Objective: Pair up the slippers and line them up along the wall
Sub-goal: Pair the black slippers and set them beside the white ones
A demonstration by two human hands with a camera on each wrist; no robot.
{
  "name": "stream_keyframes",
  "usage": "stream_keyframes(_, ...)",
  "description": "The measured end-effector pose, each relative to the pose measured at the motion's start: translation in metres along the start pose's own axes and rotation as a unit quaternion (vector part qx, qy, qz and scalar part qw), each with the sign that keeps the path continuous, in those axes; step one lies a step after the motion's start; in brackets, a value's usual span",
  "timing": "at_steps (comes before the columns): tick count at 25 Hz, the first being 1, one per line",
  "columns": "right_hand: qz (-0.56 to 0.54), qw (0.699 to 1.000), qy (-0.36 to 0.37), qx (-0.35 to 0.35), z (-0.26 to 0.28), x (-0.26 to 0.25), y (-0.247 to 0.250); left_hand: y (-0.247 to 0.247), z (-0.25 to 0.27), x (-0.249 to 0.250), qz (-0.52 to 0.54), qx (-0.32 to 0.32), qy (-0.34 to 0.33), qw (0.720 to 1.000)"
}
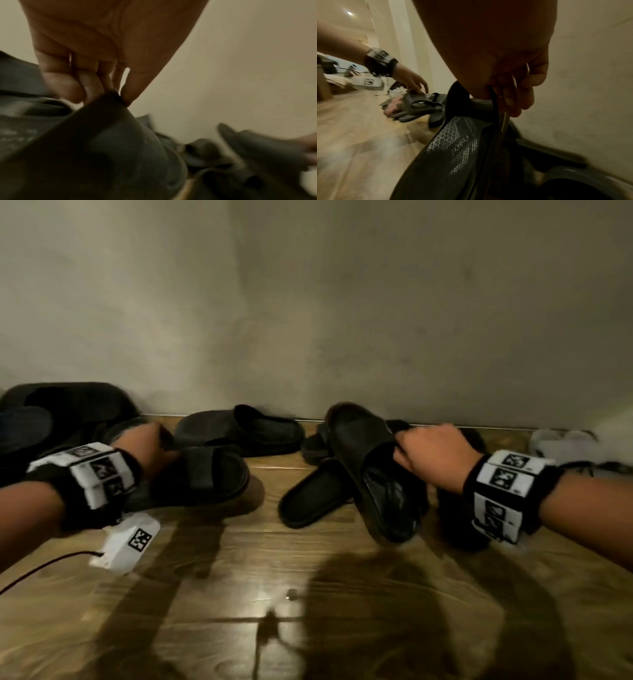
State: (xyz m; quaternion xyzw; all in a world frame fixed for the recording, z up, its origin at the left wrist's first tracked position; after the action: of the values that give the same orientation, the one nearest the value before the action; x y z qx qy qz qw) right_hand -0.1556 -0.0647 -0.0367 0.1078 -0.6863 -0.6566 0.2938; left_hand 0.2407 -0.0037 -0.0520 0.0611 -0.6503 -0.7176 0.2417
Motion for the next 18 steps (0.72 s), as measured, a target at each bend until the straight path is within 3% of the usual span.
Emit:
stream_keyframes(5, 0.026, 0.992, -0.126, 0.011, 0.047, 0.134, -0.001, 0.008, 0.021, 0.140, 0.147, -0.017, -0.088, 0.985)
stream_keyframes(9, 0.032, 0.971, -0.237, -0.013, 0.102, 0.235, -0.031, -0.021, 0.036, 0.248, 0.311, -0.112, -0.123, 0.936)
stream_keyframes(11, 0.037, 0.961, -0.271, -0.036, 0.126, 0.268, -0.052, -0.047, 0.046, 0.288, 0.343, -0.149, -0.137, 0.917)
stream_keyframes(15, 0.022, 0.954, -0.286, -0.090, 0.145, 0.298, -0.110, -0.084, 0.062, 0.334, 0.362, -0.213, -0.140, 0.897)
stream_keyframes(18, 0.003, 0.960, -0.245, -0.137, 0.136, 0.277, -0.149, -0.088, 0.069, 0.347, 0.407, -0.235, -0.117, 0.875)
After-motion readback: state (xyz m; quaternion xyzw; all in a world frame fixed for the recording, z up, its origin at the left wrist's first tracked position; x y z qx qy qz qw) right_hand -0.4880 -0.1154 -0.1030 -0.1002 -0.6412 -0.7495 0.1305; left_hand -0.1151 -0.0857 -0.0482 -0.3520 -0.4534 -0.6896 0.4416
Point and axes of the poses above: each hand's wrist, its own z-axis away from the middle knuckle, its own y-axis out of the back of the hand, x = y × z, the point moved 8 cm from there along -z, towards the middle knuckle, and after that the axes turned 11 degrees about x, right-handed, at the moved point
